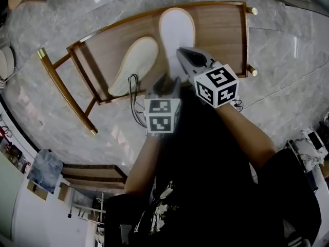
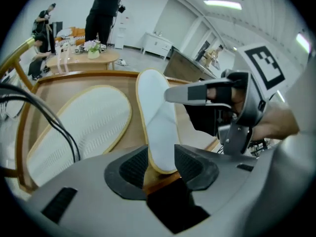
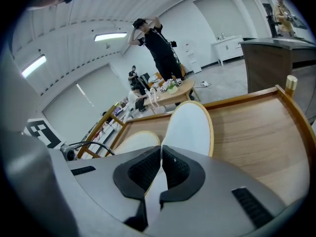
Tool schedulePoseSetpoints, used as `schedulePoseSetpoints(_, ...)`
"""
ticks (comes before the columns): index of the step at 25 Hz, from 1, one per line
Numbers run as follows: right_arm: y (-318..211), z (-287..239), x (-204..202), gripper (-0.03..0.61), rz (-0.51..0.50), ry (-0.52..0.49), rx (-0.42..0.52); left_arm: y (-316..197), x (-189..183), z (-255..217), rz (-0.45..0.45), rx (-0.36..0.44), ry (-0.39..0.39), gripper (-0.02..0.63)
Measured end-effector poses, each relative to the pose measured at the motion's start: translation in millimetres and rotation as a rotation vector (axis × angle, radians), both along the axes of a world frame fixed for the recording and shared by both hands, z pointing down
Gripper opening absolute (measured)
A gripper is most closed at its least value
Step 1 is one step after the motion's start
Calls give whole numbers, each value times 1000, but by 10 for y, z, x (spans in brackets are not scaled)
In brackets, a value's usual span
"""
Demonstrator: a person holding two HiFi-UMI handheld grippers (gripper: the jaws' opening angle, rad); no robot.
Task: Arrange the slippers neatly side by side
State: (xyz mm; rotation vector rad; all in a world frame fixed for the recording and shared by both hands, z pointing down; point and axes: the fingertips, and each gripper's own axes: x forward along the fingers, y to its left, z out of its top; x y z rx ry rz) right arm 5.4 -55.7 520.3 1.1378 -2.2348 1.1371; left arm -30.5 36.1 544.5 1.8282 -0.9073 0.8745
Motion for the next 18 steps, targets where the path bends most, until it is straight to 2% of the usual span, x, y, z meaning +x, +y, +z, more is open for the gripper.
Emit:
schedulePoseSetpoints(5,-8,70,-102,8,-28,33,-10,100,-306,12,-91,-10,-12,166)
schedulePoseSetpoints(8,-40,103,-111,8,-15,61,-15,65,-407,-50,-128,14,-11,166)
schedulePoseSetpoints(12,-57,135,-108,9,4,79,-13,8,-475,-105,-136,42,-14,166)
schedulePoseSetpoints(16,-60,87,-152,11,-15,90,45,47,-557,-144,-146,42,-14,166)
schedulePoseSetpoints(18,-61,46,-156,49,-8,84,67,59,-603,-197,-138,53,-18,166)
